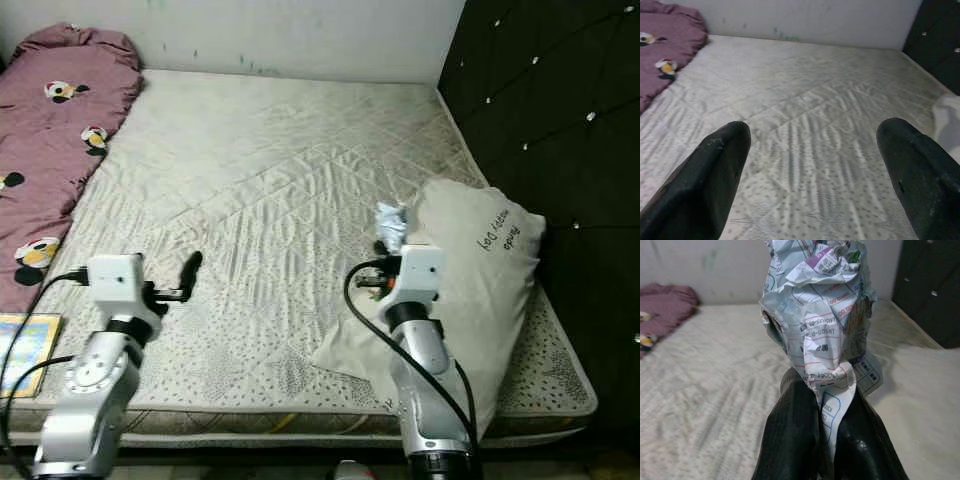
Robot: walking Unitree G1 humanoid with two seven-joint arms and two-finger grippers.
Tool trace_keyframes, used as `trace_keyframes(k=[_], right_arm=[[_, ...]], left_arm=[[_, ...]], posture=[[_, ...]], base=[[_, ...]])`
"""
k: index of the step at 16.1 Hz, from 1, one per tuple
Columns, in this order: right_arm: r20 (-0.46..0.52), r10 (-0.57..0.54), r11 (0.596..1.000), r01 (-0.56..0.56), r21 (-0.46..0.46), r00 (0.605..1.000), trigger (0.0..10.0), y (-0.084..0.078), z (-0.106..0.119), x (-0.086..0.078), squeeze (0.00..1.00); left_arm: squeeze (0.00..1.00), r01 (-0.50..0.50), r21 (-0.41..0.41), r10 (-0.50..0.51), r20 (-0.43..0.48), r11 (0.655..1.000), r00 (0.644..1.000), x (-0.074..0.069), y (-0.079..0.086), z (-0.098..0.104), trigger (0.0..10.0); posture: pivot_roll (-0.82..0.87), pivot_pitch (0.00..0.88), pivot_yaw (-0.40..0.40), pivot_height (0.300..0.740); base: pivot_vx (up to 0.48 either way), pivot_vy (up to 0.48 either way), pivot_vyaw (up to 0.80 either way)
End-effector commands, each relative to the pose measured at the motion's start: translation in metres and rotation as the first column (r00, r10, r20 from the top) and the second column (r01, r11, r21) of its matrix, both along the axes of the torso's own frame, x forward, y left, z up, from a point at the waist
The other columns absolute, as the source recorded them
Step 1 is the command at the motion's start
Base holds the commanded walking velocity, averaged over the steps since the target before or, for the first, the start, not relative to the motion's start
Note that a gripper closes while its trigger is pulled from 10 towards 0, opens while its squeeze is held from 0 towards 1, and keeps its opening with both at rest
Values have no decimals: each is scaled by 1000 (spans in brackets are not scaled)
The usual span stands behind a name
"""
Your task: Clean up the room
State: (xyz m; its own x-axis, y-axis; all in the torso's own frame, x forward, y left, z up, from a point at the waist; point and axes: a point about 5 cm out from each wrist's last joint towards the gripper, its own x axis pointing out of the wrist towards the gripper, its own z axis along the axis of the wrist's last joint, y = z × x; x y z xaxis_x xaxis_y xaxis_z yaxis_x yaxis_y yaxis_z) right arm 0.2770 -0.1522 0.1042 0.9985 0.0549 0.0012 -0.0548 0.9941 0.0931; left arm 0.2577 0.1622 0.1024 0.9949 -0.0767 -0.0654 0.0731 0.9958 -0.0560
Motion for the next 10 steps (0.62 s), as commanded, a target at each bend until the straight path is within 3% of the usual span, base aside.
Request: trace_keyframes(k=[1,2,6,10], right_arm=[[-17,-16,998,15,-57,1000,10000,-2,-1,4,0],[12,-17,995,18,-95,1000,10000,1,3,8,0],[24,4,998,-3,-67,1000,10000,3,9,14,0],[-44,-29,999,27,-39,999,10000,-5,-5,4,0]], left_arm=[[0,6,3,-6,-12,1000,1000,0,0,-1,10000],[0,8,3,-8,-9,1000,1000,2,1,0,10000],[0,11,3,-11,3,1000,1000,7,3,6,10000],[0,8,-44,-9,-22,999,1000,0,-2,2,10000]], posture=[[-26,48,-25,740],[-30,50,-17,740],[-30,58,-21,740],[-24,58,-35,740]], base=[[0,480,0],[0,480,0],[0,480,0],[0,480,-138]])
